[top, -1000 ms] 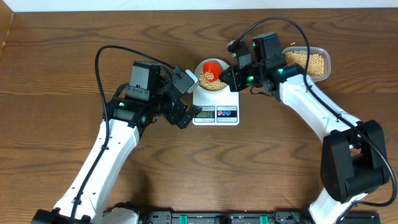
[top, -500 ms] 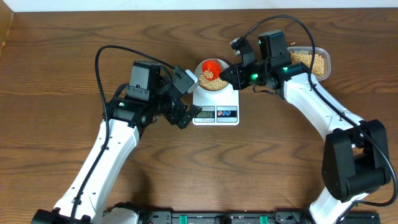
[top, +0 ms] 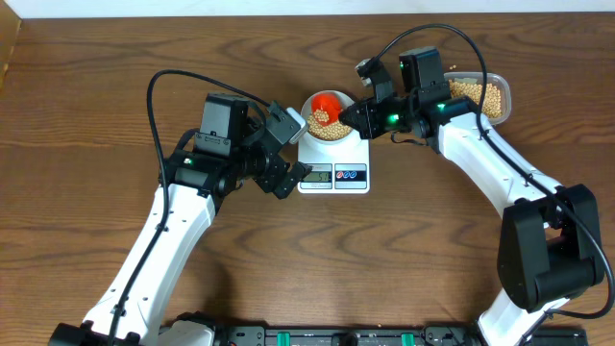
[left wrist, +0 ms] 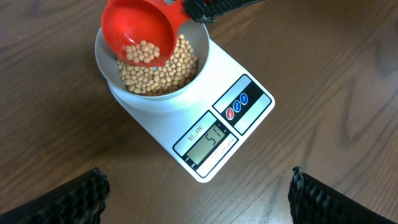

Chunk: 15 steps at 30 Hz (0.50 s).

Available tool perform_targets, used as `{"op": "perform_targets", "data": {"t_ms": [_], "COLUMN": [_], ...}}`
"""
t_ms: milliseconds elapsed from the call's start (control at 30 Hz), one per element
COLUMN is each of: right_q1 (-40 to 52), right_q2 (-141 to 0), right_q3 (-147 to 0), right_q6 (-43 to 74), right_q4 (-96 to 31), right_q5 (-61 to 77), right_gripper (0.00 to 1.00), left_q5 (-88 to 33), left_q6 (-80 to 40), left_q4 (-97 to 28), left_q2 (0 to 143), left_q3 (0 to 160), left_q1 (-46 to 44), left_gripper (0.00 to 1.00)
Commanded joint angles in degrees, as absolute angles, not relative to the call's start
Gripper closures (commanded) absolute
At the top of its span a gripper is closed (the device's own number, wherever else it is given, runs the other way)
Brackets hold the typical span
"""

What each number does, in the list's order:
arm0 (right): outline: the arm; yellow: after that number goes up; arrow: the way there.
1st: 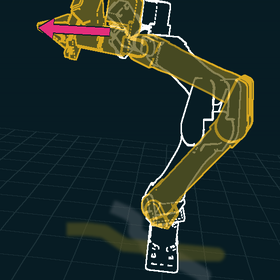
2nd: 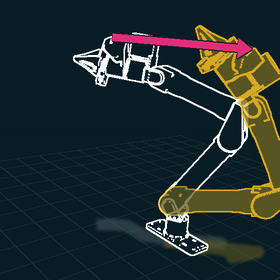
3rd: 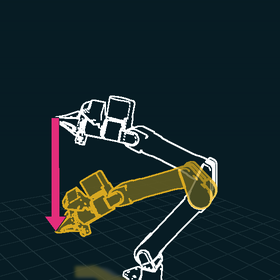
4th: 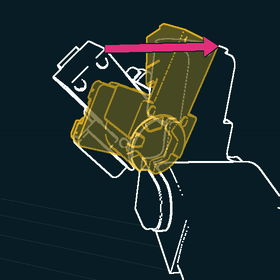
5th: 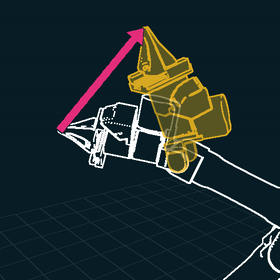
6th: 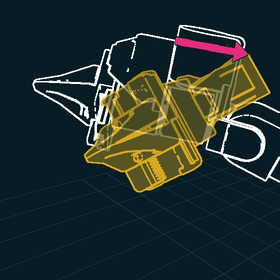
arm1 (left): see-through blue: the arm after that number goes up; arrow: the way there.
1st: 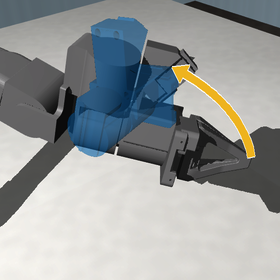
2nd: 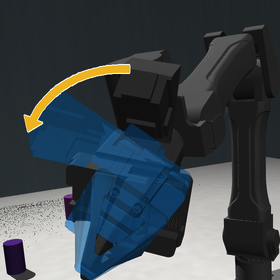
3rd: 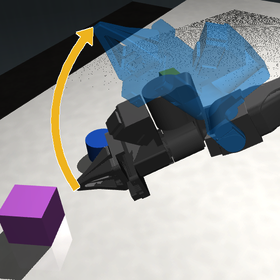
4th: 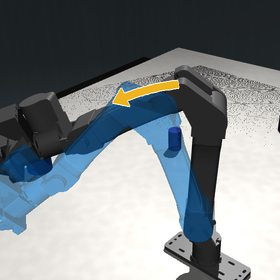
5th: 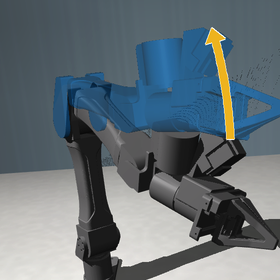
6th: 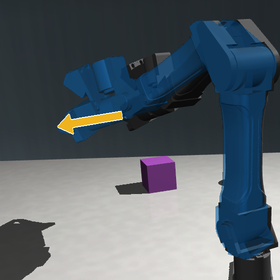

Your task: Scoop item into bowl and weigh 50g on scale

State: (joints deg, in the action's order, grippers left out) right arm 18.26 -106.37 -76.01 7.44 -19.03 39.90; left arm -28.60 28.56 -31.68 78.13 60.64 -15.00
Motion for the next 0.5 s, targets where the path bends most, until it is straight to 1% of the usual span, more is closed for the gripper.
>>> {"op": "perform_targets", "data": {"t_ms": [0,267,367,467], "right_q1": [17.54,16.51,16.05,15.94], "right_q2": [-107.00,-107.00,-107.00,-107.00], "right_q3": [-75.96,-75.96,-75.96,-75.96], "right_q6": [7.70,10.28,10.22,9.41], "right_q4": [-19.05,-18.11,-18.24,-19.05], "right_q5": [41.10,46.06,45.30,40.86], "right_gripper": [0.99,0.99,0.99,0.99], "left_q5": [-28.93,-28.93,-28.93,-28.93], "left_q6": [29.12,29.12,29.10,29.12], "left_q4": [-31.70,-31.70,-31.70,-31.70], "left_q2": [78.15,78.15,78.15,78.15], "left_q3": [60.23,60.23,60.23,60.23], "left_q1": [-15.03,-15.03,-15.03,-15.03], "left_gripper": [0.05,0.05,0.05,0.05]}}
